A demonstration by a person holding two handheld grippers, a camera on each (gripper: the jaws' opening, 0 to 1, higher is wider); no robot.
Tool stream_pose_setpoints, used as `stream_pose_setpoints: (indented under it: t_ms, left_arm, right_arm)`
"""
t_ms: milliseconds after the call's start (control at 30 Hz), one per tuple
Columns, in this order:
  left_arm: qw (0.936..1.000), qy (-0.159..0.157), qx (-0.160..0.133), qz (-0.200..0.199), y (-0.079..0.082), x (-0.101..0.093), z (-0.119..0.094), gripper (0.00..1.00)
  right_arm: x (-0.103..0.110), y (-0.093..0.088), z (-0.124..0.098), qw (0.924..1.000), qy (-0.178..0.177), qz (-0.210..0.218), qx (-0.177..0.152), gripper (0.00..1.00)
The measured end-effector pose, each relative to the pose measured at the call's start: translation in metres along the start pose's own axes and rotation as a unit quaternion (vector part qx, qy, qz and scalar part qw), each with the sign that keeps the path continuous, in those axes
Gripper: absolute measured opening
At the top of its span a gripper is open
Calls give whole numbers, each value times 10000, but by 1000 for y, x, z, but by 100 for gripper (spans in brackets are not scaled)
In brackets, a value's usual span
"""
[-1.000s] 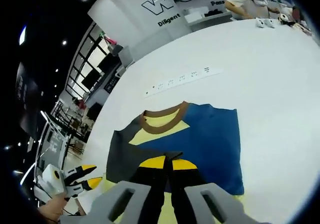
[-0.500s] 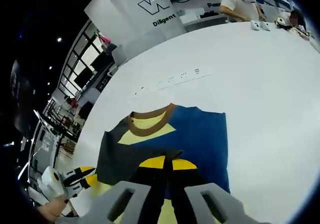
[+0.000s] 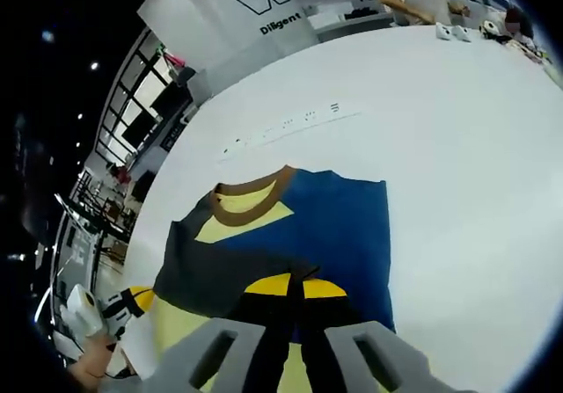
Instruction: Fold the garment on the visible template until the final outline fits inside the template.
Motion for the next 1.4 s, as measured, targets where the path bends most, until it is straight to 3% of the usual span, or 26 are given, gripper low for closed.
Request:
stream_pose_setpoints:
  t_ms: [100, 200, 300, 433, 500, 667, 800, 967, 1033, 1167, 1233, 1400]
  left_arm:
    - [9988, -135, 148, -452, -9, 0, -1, 1]
    - [9986, -69, 126, -502, -11, 5, -4, 1]
    - [9981, -15, -98, -616, 1, 11, -9, 3]
    - [9969, -123, -269, -725, 18, 14, -7, 20]
    - [9967, -132, -346, -720, 24, 15, -4, 21]
    - [9953, -287, -301, -879, 28, 10, 9, 25]
    - [9948, -339, -110, -957, 22, 5, 18, 28]
    - [9934, -394, 86, -1073, 15, 1, 22, 25]
    - [9937, -398, 99, -1047, 15, 0, 22, 22]
    - [9942, -414, 137, -984, 16, -3, 25, 11]
    - [9936, -424, 161, -1037, 16, -4, 26, 2]
    - [9943, -317, 197, -1002, 15, -3, 24, 2]
  right_arm:
    - [-5, -3, 1, 9998, -10, 184, 35, 0]
    - [-10, -6, 2, 9995, -68, 278, 96, 0]
    - [-13, -7, 3, 9998, -97, 154, 64, 0]
    - [-11, -8, -1, 9999, 50, 145, 11, 0]
    - [-10, -8, -5, 9999, 72, 99, -33, 0]
    - [-14, -11, -13, 9997, 62, 135, -199, 9]
    - [-12, -24, -14, 9999, 109, 7, -82, 11]
    - [-7, -32, -10, 9987, 324, -285, -263, 18]
    - [-5, -35, -8, 9985, 391, -278, -248, 15]
    - [-1, -43, -5, 9972, 365, -615, -233, 0]
    - [2, -46, -6, 9963, 383, -730, -233, 0]
    - [6, -42, -18, 9958, 475, -747, -221, 0]
Point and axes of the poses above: the point that each gripper's makers call its tool centre point, and the gripper's own axes: z roughly forward along the fingers, x roughly to its left, y roughly out of its top, the point moved 6 cm from there along -z, roughly backward along the fingers, and after that the axes turned 11 degrees about z, right-handed, at the moved point
